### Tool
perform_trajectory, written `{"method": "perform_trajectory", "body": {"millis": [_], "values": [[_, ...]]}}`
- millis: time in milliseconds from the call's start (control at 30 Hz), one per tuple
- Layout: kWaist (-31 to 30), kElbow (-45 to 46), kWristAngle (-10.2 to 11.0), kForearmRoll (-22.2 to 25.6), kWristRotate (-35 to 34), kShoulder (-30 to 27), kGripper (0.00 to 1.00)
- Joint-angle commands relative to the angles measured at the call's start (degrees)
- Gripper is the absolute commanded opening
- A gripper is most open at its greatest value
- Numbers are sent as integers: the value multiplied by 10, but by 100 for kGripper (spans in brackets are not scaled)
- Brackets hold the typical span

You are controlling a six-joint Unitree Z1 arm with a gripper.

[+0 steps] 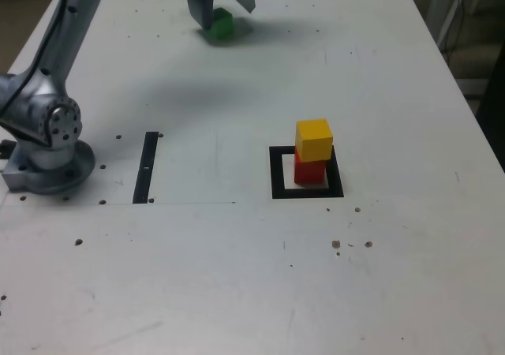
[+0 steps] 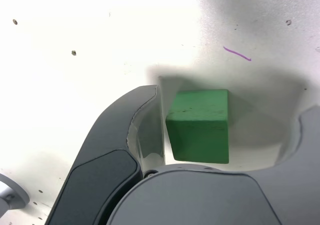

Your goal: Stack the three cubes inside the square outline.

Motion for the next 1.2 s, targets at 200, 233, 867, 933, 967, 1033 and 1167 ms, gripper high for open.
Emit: {"method": "perform_trajectory", "body": {"millis": [200, 233, 867, 933, 967, 1033, 1167], "values": [[8, -4, -9, 2, 4, 8, 70], [9, -4, -7, 2, 4, 8, 67], [5, 7, -4, -2, 4, 10, 31], [4, 4, -4, -2, 4, 9, 29], [4, 2, -4, -1, 5, 7, 27], [2, -1, -4, 0, 5, 3, 24], [-3, -2, -5, 7, 11, -3, 21]]}}
